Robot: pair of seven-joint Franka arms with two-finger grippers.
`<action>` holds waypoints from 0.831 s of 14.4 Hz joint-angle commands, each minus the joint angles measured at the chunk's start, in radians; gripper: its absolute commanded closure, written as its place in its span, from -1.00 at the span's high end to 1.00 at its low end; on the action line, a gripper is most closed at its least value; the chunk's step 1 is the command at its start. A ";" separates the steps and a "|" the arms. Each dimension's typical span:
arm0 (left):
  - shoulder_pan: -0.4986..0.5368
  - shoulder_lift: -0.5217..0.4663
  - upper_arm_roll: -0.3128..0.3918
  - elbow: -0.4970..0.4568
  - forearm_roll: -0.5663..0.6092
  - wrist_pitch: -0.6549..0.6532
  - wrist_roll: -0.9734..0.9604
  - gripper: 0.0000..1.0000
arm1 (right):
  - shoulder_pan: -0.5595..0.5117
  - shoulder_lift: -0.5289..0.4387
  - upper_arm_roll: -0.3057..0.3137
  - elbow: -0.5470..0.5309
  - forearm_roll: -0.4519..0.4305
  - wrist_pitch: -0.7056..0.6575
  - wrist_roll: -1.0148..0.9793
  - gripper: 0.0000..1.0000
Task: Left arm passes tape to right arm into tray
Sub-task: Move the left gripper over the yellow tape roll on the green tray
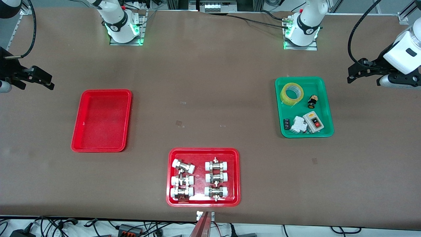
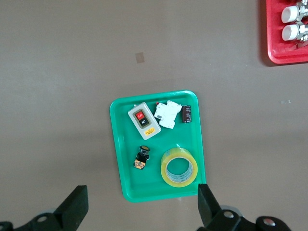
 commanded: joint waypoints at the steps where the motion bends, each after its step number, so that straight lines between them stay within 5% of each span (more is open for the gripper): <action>1: 0.001 0.005 -0.007 0.012 0.015 -0.028 0.012 1.00 | -0.010 -0.019 0.011 -0.019 -0.004 -0.006 -0.010 1.00; 6: -0.014 0.034 -0.009 -0.042 0.015 -0.061 0.012 1.00 | -0.010 -0.016 0.013 -0.019 -0.004 0.000 -0.007 1.00; 12: -0.027 0.265 -0.010 -0.141 0.013 0.006 -0.026 1.00 | -0.009 -0.010 0.014 -0.016 -0.004 -0.008 -0.007 1.00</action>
